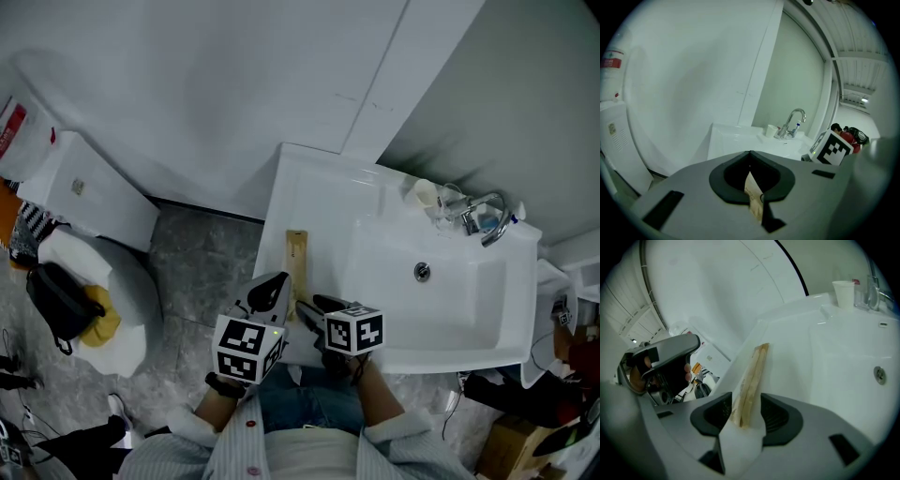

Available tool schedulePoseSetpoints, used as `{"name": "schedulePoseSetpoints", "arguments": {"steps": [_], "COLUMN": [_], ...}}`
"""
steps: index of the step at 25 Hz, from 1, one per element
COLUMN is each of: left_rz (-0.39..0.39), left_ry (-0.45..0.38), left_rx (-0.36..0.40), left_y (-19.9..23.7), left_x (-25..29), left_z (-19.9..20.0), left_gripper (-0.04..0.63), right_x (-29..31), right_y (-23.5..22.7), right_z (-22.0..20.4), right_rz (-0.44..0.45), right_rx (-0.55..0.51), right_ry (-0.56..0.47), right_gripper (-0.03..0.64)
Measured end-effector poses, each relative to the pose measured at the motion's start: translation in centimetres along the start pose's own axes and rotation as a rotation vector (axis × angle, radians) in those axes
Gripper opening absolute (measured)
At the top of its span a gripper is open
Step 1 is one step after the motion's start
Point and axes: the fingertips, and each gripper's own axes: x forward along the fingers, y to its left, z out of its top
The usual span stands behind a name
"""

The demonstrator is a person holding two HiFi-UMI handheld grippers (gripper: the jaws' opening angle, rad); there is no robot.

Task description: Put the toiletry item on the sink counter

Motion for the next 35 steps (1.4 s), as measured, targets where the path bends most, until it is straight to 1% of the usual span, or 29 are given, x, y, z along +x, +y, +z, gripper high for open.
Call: {"name": "schedulePoseSetpoints", "arguments": {"steps": [8,14,19,23,26,35], "left_rz": [0.010,0.013,-0.005,-0.035,-0.058,-0.135], "left_ry": [-0.004,-0.007,-0.026,-0.057,-0.084,-0.160], "left_rx": [0.017,0.027,0.047,0.077,0.098,0.160], "left_y": [-3.4,-6.3,-9.0,-11.5,-13.2,-17.2], "left_x": [0.0,0.0,0.3,0.4,0.4,0.1], "left_z": [0.4,1.2,2.8,4.5,5.8,10.5], "left_gripper": [0.017,0.017,0.017,0.017,0.017,0.017], "right_x": [-4.3,-8.1,-11.7,-15.0,-17.4,-24.6], "right_y": [-1.1,-1.5,-1.2,-0.7,-0.4,0.7], "right_z": [1.4,2.5,4.4,6.2,7.5,11.6], "right_rz": [0.028,0.057,0.085,0.095,0.088,0.011], "right_rx": [0.011,0.000,-0.044,-0.084,-0.125,-0.254], "right_ry": [-0.074,-0.117,-0.173,-0.246,-0.304,-0.506], "right_gripper": [0.183,0.183,0.179,0.146,0.124,0.063]}}
